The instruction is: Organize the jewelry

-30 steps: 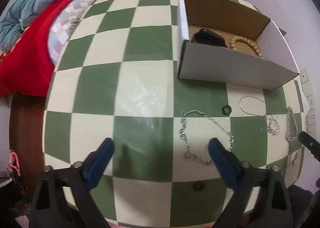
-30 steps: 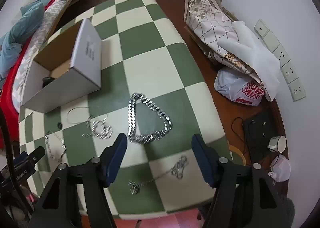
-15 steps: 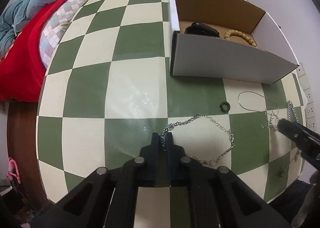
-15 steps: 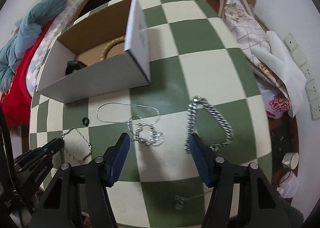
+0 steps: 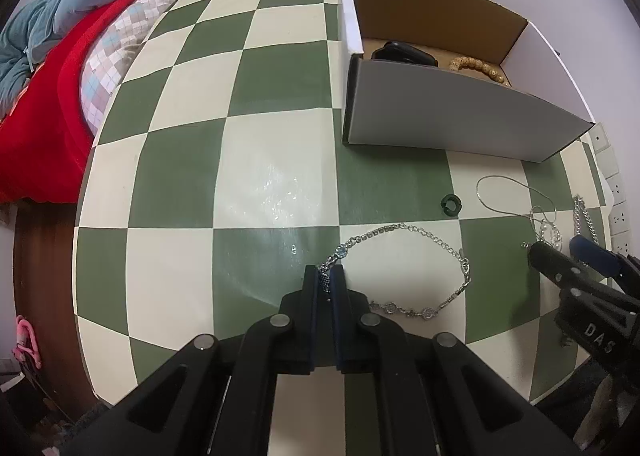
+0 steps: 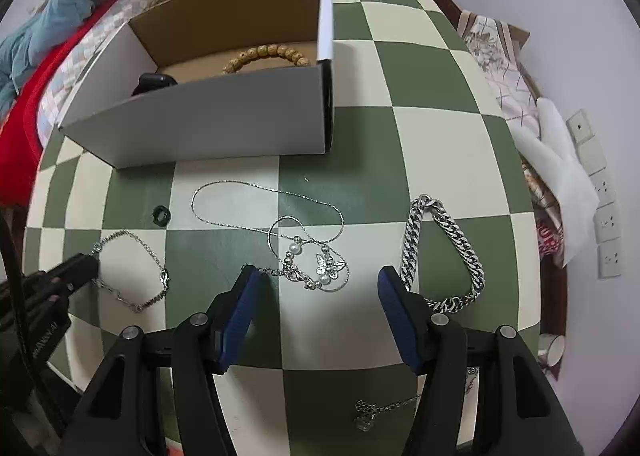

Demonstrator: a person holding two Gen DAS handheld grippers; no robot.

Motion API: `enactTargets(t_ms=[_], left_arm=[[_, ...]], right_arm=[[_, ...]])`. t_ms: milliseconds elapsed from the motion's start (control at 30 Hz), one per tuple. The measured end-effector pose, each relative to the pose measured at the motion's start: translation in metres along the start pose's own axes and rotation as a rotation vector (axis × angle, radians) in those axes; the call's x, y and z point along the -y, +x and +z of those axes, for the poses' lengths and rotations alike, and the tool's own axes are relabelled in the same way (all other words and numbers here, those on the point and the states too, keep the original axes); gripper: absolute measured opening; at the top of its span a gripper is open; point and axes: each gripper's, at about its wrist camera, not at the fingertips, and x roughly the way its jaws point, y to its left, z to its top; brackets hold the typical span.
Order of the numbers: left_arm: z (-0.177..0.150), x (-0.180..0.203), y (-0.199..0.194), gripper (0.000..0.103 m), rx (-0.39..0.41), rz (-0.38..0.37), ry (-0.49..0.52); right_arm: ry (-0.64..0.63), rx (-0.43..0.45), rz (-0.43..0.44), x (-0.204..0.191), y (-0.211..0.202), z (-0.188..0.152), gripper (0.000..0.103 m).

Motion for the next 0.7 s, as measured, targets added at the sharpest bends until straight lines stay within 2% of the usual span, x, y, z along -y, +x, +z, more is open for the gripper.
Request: enactTargets(t_ms=[367, 433, 533, 600, 667, 700], left_arm=[[0.001, -0.003, 0.001, 0.003, -0.002, -0.009, -0.007], [0.001, -0.003, 0.000, 0.003, -0.002, -0.011, -0.009], [0.002, -0.003, 0.001, 0.003, -0.001, -0.010, -0.012], [0.003, -0.004, 0.002, 0.003, -0.001, -0.010, -0.013], [0.003, -0.004, 0.002, 0.003, -0.004, -0.014, -0.014], [0.004, -0.004, 0.002, 0.003, -0.005, -0.016, -0.016]], right_arm=[[-0.011, 0.015, -0.025, -0.007, -0.001, -0.002, 0.063], [-0.012, 0.019, -0.024, -0.008, -0.001, -0.001, 0.060], [-0.019, 0.036, -0.022, -0.011, -0.001, 0.002, 0.041], [-0.024, 0.046, -0.023, -0.015, -0.003, 0.003, 0.015], [-0.026, 0.048, -0.029, -0.018, -0.003, 0.003, 0.005], [-0.025, 0.054, -0.032, -0.018, -0.003, 0.003, 0.004]])
